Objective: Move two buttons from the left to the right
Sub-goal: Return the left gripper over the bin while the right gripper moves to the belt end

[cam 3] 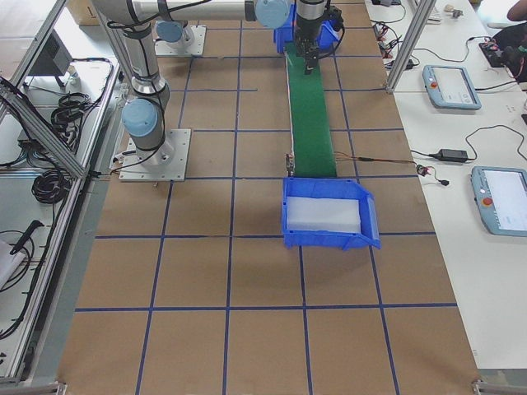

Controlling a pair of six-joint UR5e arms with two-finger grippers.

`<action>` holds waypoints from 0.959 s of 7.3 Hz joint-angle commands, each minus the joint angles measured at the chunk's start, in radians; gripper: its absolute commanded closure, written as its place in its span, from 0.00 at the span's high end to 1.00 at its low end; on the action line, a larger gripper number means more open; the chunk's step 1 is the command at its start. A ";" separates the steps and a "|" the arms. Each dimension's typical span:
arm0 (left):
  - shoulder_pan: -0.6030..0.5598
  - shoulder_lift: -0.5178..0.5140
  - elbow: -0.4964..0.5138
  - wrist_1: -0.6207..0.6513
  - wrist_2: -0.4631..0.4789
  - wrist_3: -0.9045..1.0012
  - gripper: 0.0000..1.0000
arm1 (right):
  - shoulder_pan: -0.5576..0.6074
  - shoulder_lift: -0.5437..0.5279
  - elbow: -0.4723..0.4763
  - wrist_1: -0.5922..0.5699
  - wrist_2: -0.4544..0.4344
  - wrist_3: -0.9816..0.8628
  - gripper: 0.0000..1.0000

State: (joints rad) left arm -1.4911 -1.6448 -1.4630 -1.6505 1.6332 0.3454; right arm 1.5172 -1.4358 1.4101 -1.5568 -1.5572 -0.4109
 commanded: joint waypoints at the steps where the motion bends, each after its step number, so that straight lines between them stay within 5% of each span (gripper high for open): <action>1: 0.081 -0.019 -0.055 0.062 -0.006 -0.011 1.00 | -0.006 0.005 0.062 -0.017 -0.006 -0.330 1.00; 4: 0.080 -0.133 -0.117 0.288 -0.006 -0.063 1.00 | -0.006 0.055 0.219 -0.250 -0.024 -0.691 1.00; 7: 0.089 -0.188 -0.143 0.333 -0.007 -0.114 1.00 | -0.058 0.112 0.242 -0.334 -0.033 -1.104 1.00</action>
State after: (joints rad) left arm -1.4109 -1.8094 -1.5931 -1.3455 1.6265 0.2420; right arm 1.4828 -1.3452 1.6379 -1.8366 -1.5835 -1.3142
